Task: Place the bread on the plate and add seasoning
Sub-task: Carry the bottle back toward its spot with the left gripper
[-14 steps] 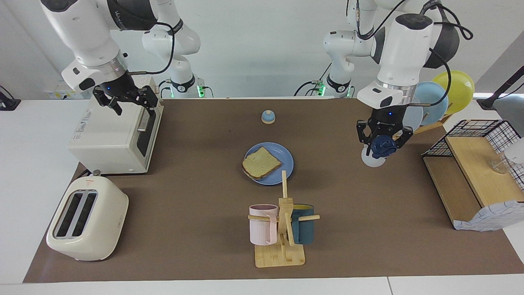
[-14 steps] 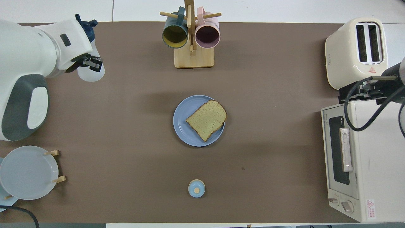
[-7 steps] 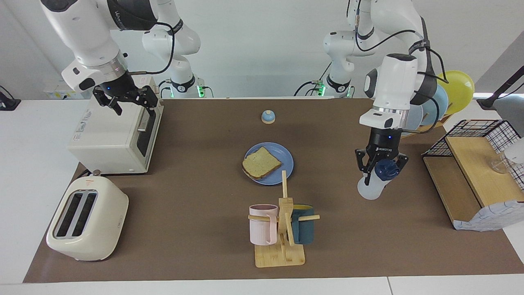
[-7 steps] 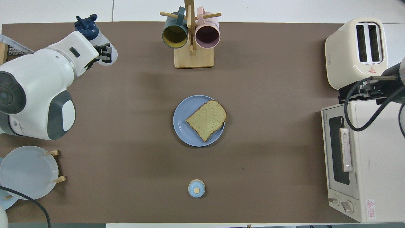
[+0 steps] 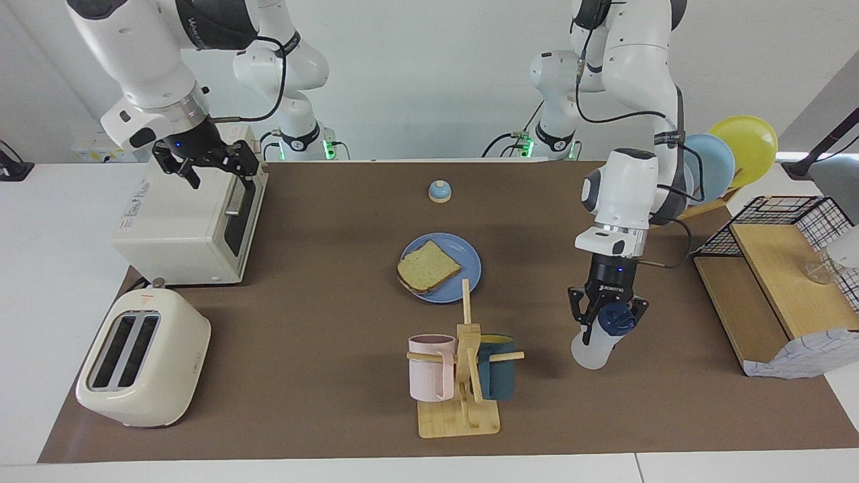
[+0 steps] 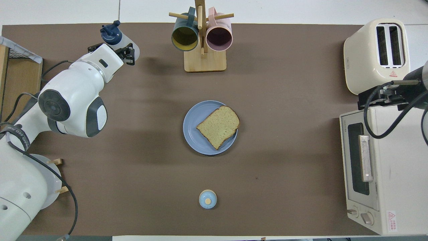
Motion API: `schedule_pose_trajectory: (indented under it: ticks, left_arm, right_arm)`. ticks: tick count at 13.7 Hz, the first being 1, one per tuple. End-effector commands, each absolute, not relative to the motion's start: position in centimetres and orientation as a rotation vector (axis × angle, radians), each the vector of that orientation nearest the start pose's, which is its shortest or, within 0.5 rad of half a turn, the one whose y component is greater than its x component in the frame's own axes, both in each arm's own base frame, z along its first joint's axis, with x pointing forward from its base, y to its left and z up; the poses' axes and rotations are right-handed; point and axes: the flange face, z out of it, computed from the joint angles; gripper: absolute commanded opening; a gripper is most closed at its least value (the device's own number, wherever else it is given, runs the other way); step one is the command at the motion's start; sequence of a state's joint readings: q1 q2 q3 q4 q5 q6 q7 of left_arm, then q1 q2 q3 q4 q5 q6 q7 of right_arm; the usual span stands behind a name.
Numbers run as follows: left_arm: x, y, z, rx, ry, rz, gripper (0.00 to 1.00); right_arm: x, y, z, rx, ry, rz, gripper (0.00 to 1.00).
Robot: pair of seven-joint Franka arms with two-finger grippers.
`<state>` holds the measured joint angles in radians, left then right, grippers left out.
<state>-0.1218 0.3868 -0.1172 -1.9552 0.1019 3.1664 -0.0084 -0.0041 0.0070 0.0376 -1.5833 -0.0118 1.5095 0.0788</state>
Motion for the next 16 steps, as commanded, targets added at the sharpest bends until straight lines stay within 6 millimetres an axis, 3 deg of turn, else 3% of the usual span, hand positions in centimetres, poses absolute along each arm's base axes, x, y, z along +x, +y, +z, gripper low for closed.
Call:
schedule_pose_trajectory:
  ticks: [1, 3, 6, 10, 12, 15, 16]
  left_arm:
    - [65.3, -16.0, 36.3, -2.874, 0.553, -1.333, 0.0]
    - [65.5, -15.0, 35.5, -2.831, 0.594, -1.338, 0.0]
    - [65.9, -14.8, 32.6, -2.811, 0.593, -1.401, 0.0]
    - [66.3, -15.1, 32.3, -2.807, 0.599, -1.408, 0.0]
    - [66.4, -15.0, 31.2, -2.82, 0.596, -1.382, 0.0]
    - [66.5, -15.1, 30.4, -2.85, 0.59, -1.318, 0.12]
    - [66.5, -15.1, 30.1, -2.865, 0.59, -1.267, 0.12]
  right_arm:
    - [54.2, 1.3, 61.0, -3.164, 0.054, 0.132, 1.0]
    - [54.2, 1.3, 61.0, -3.164, 0.054, 0.132, 1.0]
    - [54.2, 1.3, 61.0, -3.164, 0.054, 0.132, 1.0]
    - [54.2, 1.3, 61.0, -3.164, 0.054, 0.132, 1.0]
    - [54.2, 1.3, 61.0, -3.164, 0.054, 0.132, 1.0]
    - [54.2, 1.3, 61.0, -3.164, 0.054, 0.132, 1.0]
    - [54.2, 1.3, 61.0, -3.164, 0.054, 0.132, 1.0]
